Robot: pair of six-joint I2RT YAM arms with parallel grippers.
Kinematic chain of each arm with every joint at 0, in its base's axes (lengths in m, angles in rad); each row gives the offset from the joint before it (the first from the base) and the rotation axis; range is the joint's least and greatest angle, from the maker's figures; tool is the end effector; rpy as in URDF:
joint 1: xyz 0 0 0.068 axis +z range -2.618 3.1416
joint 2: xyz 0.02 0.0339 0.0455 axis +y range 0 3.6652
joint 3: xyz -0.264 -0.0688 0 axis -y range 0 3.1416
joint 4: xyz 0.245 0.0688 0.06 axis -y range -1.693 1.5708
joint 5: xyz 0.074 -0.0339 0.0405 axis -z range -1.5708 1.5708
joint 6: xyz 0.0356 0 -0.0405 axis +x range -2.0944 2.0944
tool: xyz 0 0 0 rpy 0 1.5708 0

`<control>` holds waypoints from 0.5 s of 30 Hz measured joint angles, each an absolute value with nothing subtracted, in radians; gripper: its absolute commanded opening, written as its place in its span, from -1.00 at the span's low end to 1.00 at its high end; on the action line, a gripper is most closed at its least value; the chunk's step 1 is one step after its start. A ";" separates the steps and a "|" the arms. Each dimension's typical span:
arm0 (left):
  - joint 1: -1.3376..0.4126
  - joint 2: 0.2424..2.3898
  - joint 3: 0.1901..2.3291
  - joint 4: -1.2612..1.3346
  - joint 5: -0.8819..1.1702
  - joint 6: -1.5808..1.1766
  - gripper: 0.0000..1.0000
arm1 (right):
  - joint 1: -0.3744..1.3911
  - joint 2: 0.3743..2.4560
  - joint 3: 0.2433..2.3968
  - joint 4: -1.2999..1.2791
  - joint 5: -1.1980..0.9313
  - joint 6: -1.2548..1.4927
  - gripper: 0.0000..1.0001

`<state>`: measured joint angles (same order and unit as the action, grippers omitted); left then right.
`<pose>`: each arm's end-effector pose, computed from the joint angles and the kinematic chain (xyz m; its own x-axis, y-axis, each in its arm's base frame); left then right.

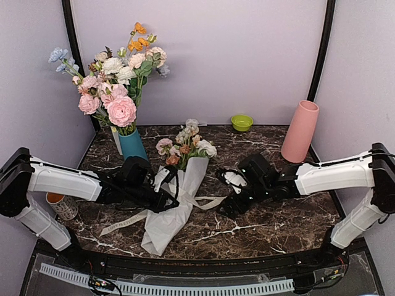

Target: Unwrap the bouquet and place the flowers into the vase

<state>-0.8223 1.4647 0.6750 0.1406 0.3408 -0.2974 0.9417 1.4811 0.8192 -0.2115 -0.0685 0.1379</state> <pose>0.1906 -0.2227 0.1793 -0.6488 0.2927 -0.7025 0.7130 0.5565 -0.4266 0.1727 0.2414 0.1892 -0.5612 -0.5381 -0.6289 -0.7626 0.6315 0.1402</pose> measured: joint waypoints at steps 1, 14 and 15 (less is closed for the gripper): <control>-0.822 1.465 0.675 0.140 0.341 -0.297 -1.00 | 0.948 1.490 0.818 -0.185 -0.073 0.120 0.73; -0.822 1.465 0.682 0.123 0.357 -0.289 -1.00 | 0.975 1.780 0.859 0.181 -0.136 -0.054 0.38; -0.822 1.465 0.682 0.122 0.358 -0.288 -1.00 | 0.975 1.796 0.868 0.197 -0.143 -0.056 0.36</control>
<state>-0.8219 1.4651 0.6823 0.1219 0.3576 -0.2882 0.9749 1.7958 0.8677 0.1974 -0.1432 -0.0563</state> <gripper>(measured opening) 0.026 0.692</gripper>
